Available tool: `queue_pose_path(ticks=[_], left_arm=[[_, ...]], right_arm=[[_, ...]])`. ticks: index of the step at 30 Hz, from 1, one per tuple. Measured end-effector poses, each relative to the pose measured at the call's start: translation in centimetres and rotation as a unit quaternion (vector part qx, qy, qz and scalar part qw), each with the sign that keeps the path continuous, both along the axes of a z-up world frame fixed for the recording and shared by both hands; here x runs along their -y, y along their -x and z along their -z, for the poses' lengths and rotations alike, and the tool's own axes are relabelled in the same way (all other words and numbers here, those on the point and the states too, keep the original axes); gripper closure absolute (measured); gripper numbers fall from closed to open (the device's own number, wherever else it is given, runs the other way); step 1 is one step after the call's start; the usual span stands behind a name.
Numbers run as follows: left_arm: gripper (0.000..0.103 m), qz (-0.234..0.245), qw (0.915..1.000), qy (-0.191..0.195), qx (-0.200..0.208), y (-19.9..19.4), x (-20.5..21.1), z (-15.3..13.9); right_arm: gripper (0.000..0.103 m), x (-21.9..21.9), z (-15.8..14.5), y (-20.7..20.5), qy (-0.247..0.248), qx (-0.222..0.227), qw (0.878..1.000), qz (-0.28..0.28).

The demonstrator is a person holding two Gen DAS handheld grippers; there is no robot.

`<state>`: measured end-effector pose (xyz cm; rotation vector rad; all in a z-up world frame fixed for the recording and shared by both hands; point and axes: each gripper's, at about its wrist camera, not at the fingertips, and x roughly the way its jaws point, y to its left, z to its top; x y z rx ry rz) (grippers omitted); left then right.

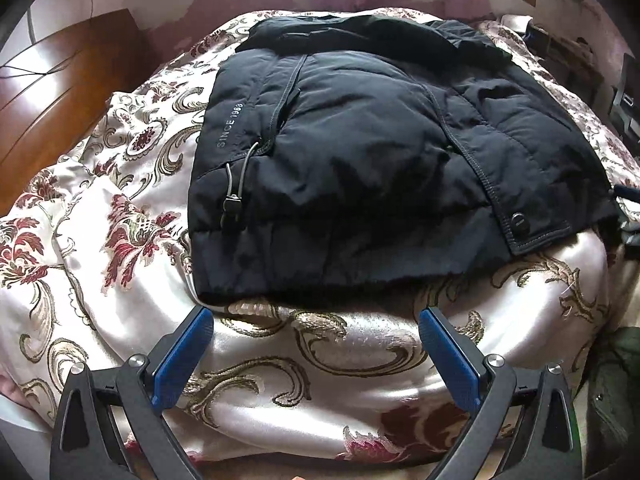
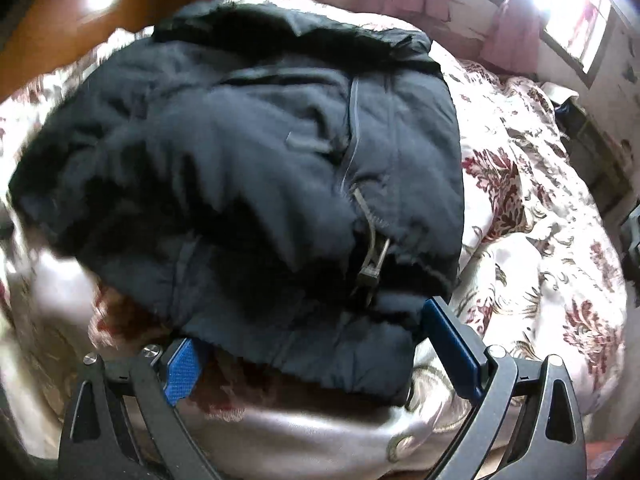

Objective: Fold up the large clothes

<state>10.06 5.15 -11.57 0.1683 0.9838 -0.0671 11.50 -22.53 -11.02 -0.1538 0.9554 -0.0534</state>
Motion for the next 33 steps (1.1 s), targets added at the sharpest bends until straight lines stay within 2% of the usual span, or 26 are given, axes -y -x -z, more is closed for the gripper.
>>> queue_pose_path(ticks=[2, 4, 8, 14, 18, 20, 23, 28, 33], left_arm=[[0.000, 0.001, 1.0000, 0.002, -0.005, -0.1, 0.0, 0.1], [0.000, 0.001, 1.0000, 0.008, -0.004, 0.0, -0.2, -0.1], [0.000, -0.003, 0.9997, 0.024, 0.002, 0.1, -0.9, -0.7], [0.000, 0.017, 0.9994, 0.020, 0.020, 0.9, -1.1, -1.6], [0.000, 0.038, 0.9986, 0.002, 0.038, 1.4, -0.5, -2.1], [0.000, 0.046, 0.9979, -0.013, 0.045, 1.4, -0.1, -2.1], [0.000, 0.061, 0.9966, -0.029, 0.047, 1.2, 0.5, -1.8], [0.000, 0.049, 0.9966, -0.027, 0.060, 1.0, 0.0, -2.0], [0.000, 0.034, 0.9982, -0.013, 0.047, 0.3, -1.1, -1.6]], right_arm=[[0.006, 0.7, -0.6, -0.4, -0.032, -0.001, 0.999, -0.006], [0.006, 1.2, -1.2, -0.8, -0.041, -0.003, 0.999, -0.014], [0.006, 2.0, -2.5, -3.2, -0.077, -0.040, 0.995, -0.042], [0.006, 3.8, -3.8, -7.5, -0.172, -0.107, 0.978, -0.052], [0.006, 3.4, -4.0, -8.7, -0.183, -0.129, 0.972, -0.064], [0.006, 3.1, -4.2, -9.1, -0.188, -0.133, 0.971, -0.063], [0.006, 3.0, -4.7, -9.5, -0.221, -0.130, 0.965, -0.051], [0.006, 3.0, -5.2, -10.4, -0.255, -0.131, 0.957, -0.030], [0.006, 3.3, -5.0, -11.5, -0.277, -0.140, 0.950, -0.021]])
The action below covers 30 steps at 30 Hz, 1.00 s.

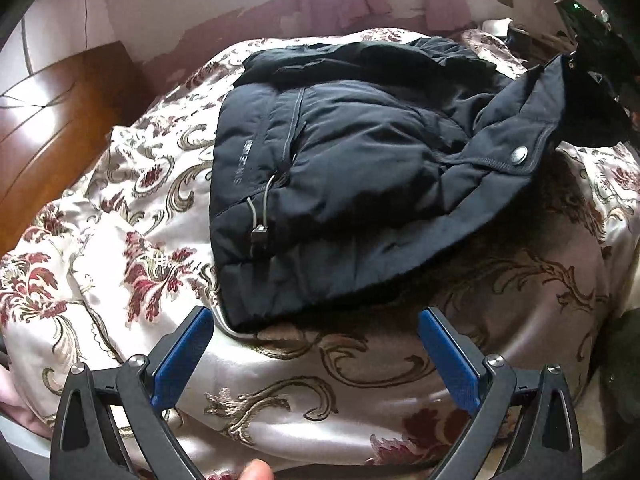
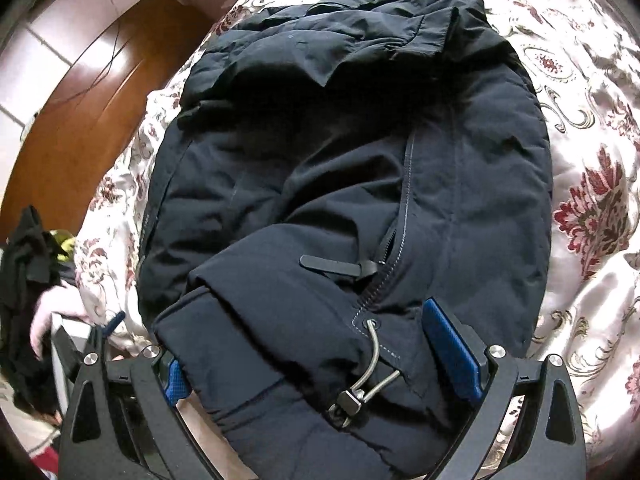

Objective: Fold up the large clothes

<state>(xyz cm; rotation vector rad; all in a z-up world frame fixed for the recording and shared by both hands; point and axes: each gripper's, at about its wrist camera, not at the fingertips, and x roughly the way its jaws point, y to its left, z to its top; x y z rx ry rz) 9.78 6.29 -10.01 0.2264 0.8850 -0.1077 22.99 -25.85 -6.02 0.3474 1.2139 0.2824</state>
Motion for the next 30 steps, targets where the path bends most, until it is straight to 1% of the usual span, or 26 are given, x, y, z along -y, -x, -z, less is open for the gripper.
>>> queue_pose_path(ticks=[4, 6, 8, 11, 12, 14, 15, 17, 18, 19, 20, 21, 23, 24, 27, 28, 30], left_arm=[[0.000, 0.014, 0.9998, -0.011, -0.002, -0.4, 0.5, 0.5], [0.000, 0.025, 0.9992, -0.031, 0.003, -0.7, 1.2, 0.8], [0.000, 0.031, 0.9977, -0.060, 0.011, -1.2, 2.1, 1.3], [0.000, 0.014, 0.9945, -0.100, 0.030, -2.0, 2.7, 1.7], [0.001, 0.009, 0.9940, -0.102, 0.037, -2.2, 2.7, 1.7], [0.012, 0.002, 0.9937, -0.103, 0.045, -2.4, 2.6, 1.6], [0.015, 0.000, 0.9939, -0.100, 0.047, -2.5, 2.5, 1.5], [0.030, -0.006, 0.9944, -0.093, 0.050, -2.7, 2.1, 1.2], [0.034, -0.008, 0.9948, -0.087, 0.052, -2.9, 1.8, 0.9], [0.045, -0.013, 0.9945, -0.088, 0.056, -2.9, 1.6, 0.6], [0.050, -0.014, 0.9941, -0.088, 0.062, -3.0, 1.5, 0.3], [0.051, -0.013, 0.9941, -0.085, 0.066, -3.2, 1.4, 0.0], [0.059, -0.007, 0.9936, -0.082, 0.077, -3.4, 1.5, -0.7], [0.060, -0.003, 0.9930, -0.084, 0.083, -3.7, 1.6, -1.2], [0.066, 0.005, 0.9929, -0.084, 0.084, -5.0, 1.9, -2.5], [0.070, 0.009, 0.9935, -0.077, 0.083, -5.5, 1.9, -3.1], [0.073, 0.018, 0.9952, -0.053, 0.081, -6.7, 1.6, -4.7]], right_arm=[[0.006, 0.4, 0.3, -0.7, -0.028, -0.010, 0.999, 0.018], [0.006, 0.4, 0.5, -0.9, -0.032, -0.015, 0.999, 0.019], [0.006, 0.2, 0.7, -1.2, -0.036, -0.020, 0.999, 0.020], [0.006, 0.5, 0.9, -1.4, -0.048, -0.024, 0.998, 0.026], [0.006, 0.6, 1.0, -1.5, -0.051, -0.025, 0.998, 0.027], [0.006, 0.8, 1.1, -1.3, -0.054, -0.024, 0.998, 0.027], [0.006, 0.8, 1.2, -1.2, -0.054, -0.021, 0.998, 0.026], [0.006, 0.9, 1.5, -0.9, -0.053, -0.016, 0.998, 0.024], [0.006, 1.0, 1.6, -0.8, -0.052, -0.014, 0.998, 0.023], [0.006, 1.1, 1.6, -0.6, -0.050, -0.011, 0.998, 0.023], [0.006, 1.1, 1.6, -0.4, -0.047, -0.008, 0.999, 0.022], [0.006, 1.0, 1.6, -0.2, -0.044, -0.004, 0.999, 0.021], [0.006, 1.0, 1.5, 0.2, -0.038, 0.003, 0.999, 0.019], [0.006, 1.2, 1.5, 0.2, -0.039, 0.002, 0.999, 0.021], [0.006, 2.2, 1.7, 0.1, -0.060, -0.002, 0.998, 0.035], [0.006, 2.5, 1.8, 0.1, -0.067, -0.004, 0.997, 0.038], [0.006, 3.2, 2.0, 0.1, -0.085, -0.008, 0.995, 0.050]])
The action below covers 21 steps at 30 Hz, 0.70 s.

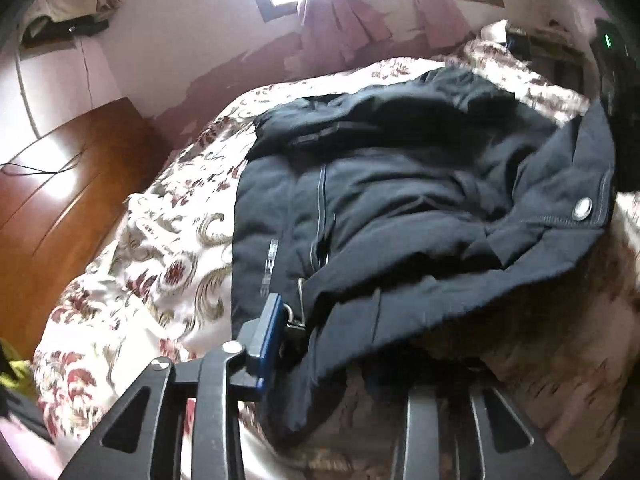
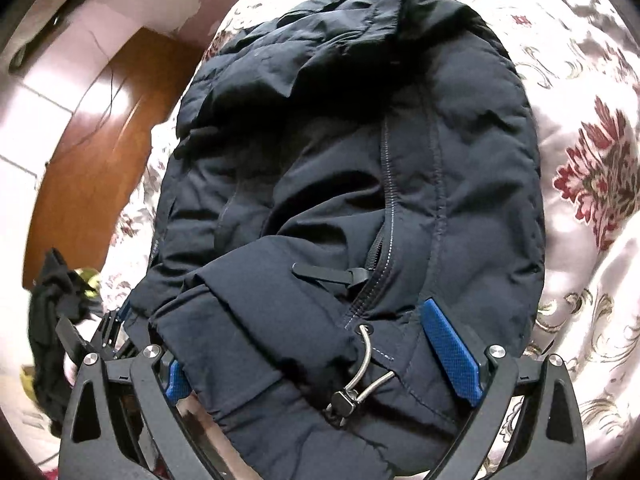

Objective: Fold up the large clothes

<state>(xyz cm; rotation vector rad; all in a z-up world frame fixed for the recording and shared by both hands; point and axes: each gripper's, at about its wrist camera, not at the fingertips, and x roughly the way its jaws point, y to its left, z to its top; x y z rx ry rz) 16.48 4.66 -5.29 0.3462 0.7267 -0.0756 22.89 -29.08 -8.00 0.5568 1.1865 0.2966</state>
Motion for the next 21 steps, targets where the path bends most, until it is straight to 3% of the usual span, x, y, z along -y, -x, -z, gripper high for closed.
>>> queue_pose_path(ticks=[4, 11, 17, 21], left_arm=[[0.078, 0.024, 0.9990, 0.033, -0.020, -2.2, -0.4, -2.5], [0.084, 0.041, 0.9963, 0.062, -0.045, -5.5, 0.0, -5.4], [0.086, 0.029, 0.9950, 0.083, -0.046, -8.2, 0.8, -6.8], [0.086, 0.014, 0.9926, 0.107, -0.054, -9.4, 1.0, -7.2]], right_arm=[[0.006, 0.8, 0.6, 0.6, -0.026, -0.007, 1.000, 0.010], [0.006, 1.4, 0.1, 2.8, -0.026, 0.016, 1.000, -0.001], [0.006, -0.6, -1.2, 6.3, 0.034, 0.081, 0.995, -0.047], [0.006, -3.6, -1.7, 8.5, 0.096, 0.121, 0.984, -0.087]])
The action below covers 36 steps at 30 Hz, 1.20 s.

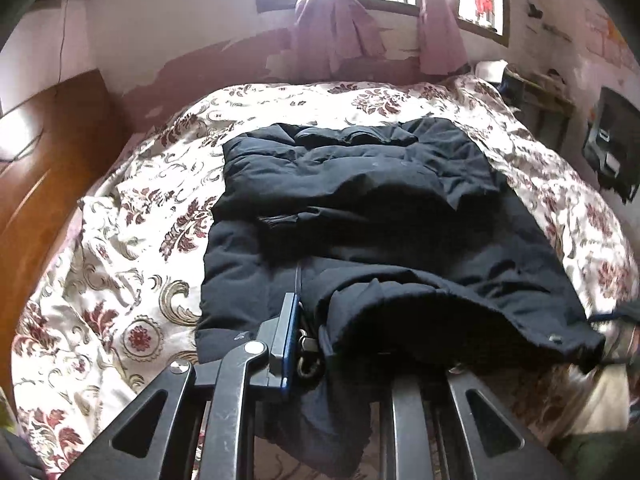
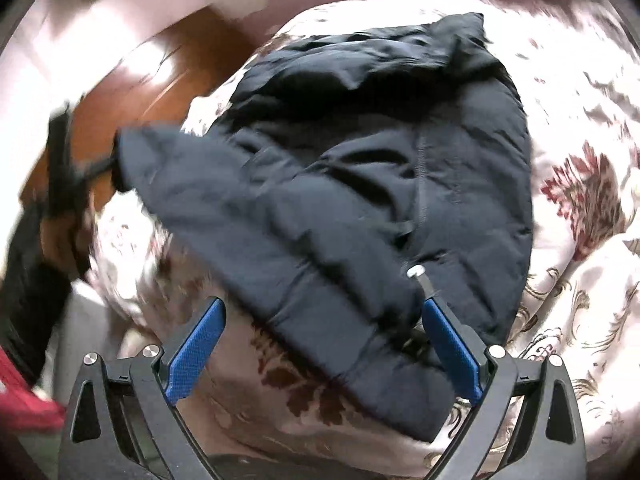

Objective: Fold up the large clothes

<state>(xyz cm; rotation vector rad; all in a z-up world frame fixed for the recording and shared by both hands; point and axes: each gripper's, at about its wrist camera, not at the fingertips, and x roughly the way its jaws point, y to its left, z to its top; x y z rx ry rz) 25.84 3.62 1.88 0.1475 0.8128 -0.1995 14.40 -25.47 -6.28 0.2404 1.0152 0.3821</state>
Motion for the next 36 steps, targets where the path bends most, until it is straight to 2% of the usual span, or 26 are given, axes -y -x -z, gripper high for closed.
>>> queue_pose_path(ticks=[4, 7, 9, 10, 11, 13, 15, 16, 17, 20, 22, 26, 30, 36], left_arm=[[0.086, -0.008, 0.9999, 0.007, 0.000, -0.1, -0.1, -0.1], [0.086, -0.008, 1.0000, 0.006, -0.002, 0.3, -0.3, 0.0], [0.086, -0.008, 0.9999, 0.008, -0.002, 0.6, -0.6, 0.1], [0.086, -0.009, 0.9999, 0.009, -0.002, 0.7, -0.7, 0.2], [0.086, -0.010, 0.9999, 0.011, -0.003, 1.0, -0.9, 0.4], [0.086, -0.011, 0.9999, 0.012, 0.000, 1.3, -1.1, 0.5], [0.086, -0.010, 0.9999, 0.011, 0.007, 2.0, -1.2, 0.8], [0.086, -0.005, 0.9999, 0.008, 0.013, 2.5, -1.2, 0.9], [0.086, 0.001, 0.9998, 0.001, 0.022, 3.2, -1.1, 1.2], [0.088, 0.002, 0.9983, -0.032, 0.049, 5.6, -0.7, 2.2], [0.092, -0.001, 0.9968, -0.048, 0.064, 7.0, -0.5, 2.7], [0.095, -0.014, 0.9921, -0.066, 0.106, 10.7, -0.2, 3.7], [0.096, -0.029, 0.9882, -0.062, 0.137, 13.1, -0.2, 3.3], [0.097, -0.041, 0.9828, -0.032, 0.177, 16.1, -0.2, 0.2]], right_arm=[[0.006, -3.2, -0.2, 1.5, 0.110, 0.045, 0.993, -0.021], [0.007, -4.0, -0.3, 1.8, 0.173, 0.065, 0.983, -0.004], [0.019, -3.9, -0.3, 1.6, 0.185, 0.075, 0.980, 0.012], [0.037, -3.8, -0.3, 1.6, 0.186, 0.077, 0.979, 0.018], [0.045, -3.7, -0.3, 1.6, 0.189, 0.078, 0.979, 0.026], [0.049, -3.4, -0.6, 1.8, 0.191, 0.095, 0.976, 0.041], [0.062, -3.4, -1.0, 2.1, 0.186, 0.111, 0.975, 0.051], [0.071, -3.3, -1.2, 2.3, 0.183, 0.121, 0.974, 0.058], [0.079, -3.2, -1.3, 2.4, 0.181, 0.127, 0.973, 0.064], [0.089, -2.8, -1.3, 2.6, 0.155, 0.131, 0.975, 0.086], [0.092, -3.0, -1.0, 3.1, 0.147, 0.134, 0.975, 0.096], [0.096, -3.4, -1.2, 4.8, 0.139, 0.173, 0.968, 0.115], [0.097, -3.5, -2.7, 6.5, 0.139, 0.221, 0.956, 0.134], [0.098, -3.6, -6.2, 9.3, 0.144, 0.290, 0.933, 0.155]])
